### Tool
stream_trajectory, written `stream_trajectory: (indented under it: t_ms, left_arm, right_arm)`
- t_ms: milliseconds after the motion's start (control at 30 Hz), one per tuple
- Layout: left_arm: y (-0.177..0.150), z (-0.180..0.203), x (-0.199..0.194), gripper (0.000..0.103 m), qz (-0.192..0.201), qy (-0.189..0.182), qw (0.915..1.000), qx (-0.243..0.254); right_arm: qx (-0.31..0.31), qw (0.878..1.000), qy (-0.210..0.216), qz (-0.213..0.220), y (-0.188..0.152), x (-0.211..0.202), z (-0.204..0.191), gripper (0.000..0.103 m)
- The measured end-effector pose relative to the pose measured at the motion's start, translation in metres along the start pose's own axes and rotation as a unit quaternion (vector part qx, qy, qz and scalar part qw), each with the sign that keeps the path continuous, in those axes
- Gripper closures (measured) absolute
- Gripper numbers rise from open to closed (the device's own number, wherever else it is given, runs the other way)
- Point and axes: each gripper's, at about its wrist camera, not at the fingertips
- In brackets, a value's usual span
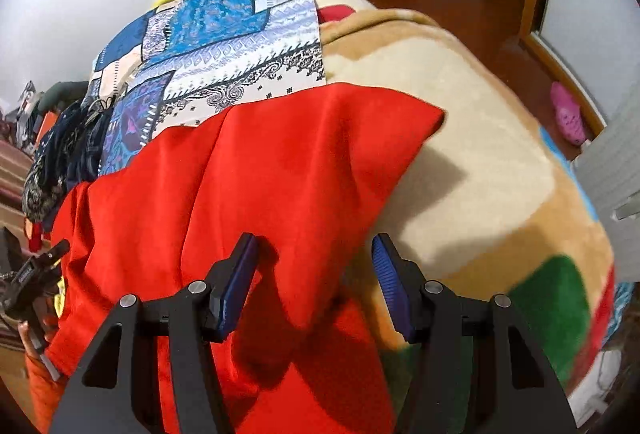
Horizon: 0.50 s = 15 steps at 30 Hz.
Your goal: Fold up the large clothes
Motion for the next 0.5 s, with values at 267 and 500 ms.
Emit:
stream_trajectory:
  t_ms: [267,500]
  left_arm:
    - [0.012,0.021,0.022,0.044,-0.014,-0.037,0.9983,0.042]
    - [0.026,0.041,0.012,0.089,0.015,-0.028,0.9961,0.082]
  right_arm:
    - [-0.063,0.998,0.022,0.014,0.003,0.011,-0.027,0.050]
    - [-0.137,0.989,-0.025,0.053,0.015,0.010,-0.045,0.088]
Point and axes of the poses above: each gripper's, at about its wrist camera, not at the fingertips, and x roughly the way its jaws point, z to its right, y to its top, and after that the axes turned 3 degrees about z, right-handed
